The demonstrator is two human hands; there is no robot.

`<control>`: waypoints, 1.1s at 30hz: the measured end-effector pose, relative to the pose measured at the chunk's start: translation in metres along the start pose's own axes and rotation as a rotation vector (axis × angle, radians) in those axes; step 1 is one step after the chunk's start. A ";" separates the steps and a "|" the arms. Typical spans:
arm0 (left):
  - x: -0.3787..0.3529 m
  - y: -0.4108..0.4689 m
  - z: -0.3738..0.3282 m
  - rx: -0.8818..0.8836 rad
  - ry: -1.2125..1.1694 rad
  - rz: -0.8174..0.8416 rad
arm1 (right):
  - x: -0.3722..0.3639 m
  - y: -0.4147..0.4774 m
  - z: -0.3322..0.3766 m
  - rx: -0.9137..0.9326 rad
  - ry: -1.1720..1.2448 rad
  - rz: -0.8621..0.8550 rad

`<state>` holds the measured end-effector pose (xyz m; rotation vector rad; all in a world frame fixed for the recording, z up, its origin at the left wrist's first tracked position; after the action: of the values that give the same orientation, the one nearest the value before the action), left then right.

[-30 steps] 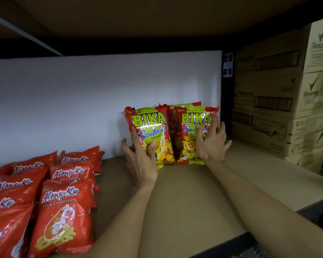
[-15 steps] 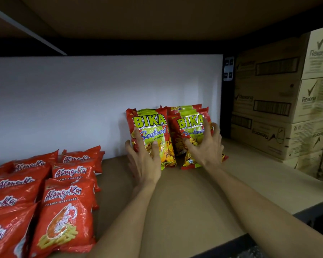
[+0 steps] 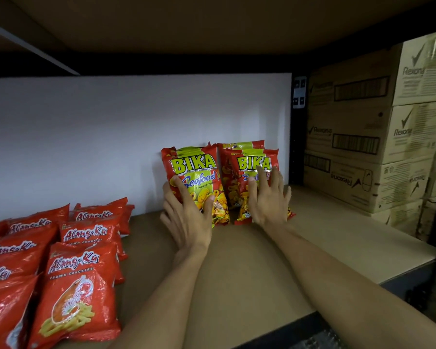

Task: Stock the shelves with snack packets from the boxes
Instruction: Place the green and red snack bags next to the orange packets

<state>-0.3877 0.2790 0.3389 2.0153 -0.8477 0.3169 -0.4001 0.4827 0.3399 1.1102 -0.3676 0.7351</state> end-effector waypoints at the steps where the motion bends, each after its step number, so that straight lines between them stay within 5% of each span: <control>1: 0.001 0.001 0.000 -0.014 -0.008 -0.008 | 0.004 -0.003 0.002 0.015 -0.021 -0.055; 8: -0.009 -0.001 -0.002 -0.081 0.024 0.110 | -0.016 -0.008 0.001 0.113 -0.004 0.218; 18: -0.014 -0.005 -0.005 -0.025 0.000 0.204 | -0.028 0.006 0.000 0.312 0.001 0.252; 33: -0.015 -0.010 -0.006 -0.025 0.048 0.213 | -0.031 0.007 -0.002 0.281 -0.060 0.297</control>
<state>-0.3914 0.2943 0.3287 1.8897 -1.0338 0.4702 -0.4273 0.4756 0.3244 1.3608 -0.4975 1.0397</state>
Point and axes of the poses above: each hand's wrist, its own y-axis towards the middle knuckle, its own x-axis out of the back of the hand, z = x × y, the point moved 4 cm from there along y, towards the middle knuckle, and after that the axes turned 8 degrees about x, right-handed, at the moved point
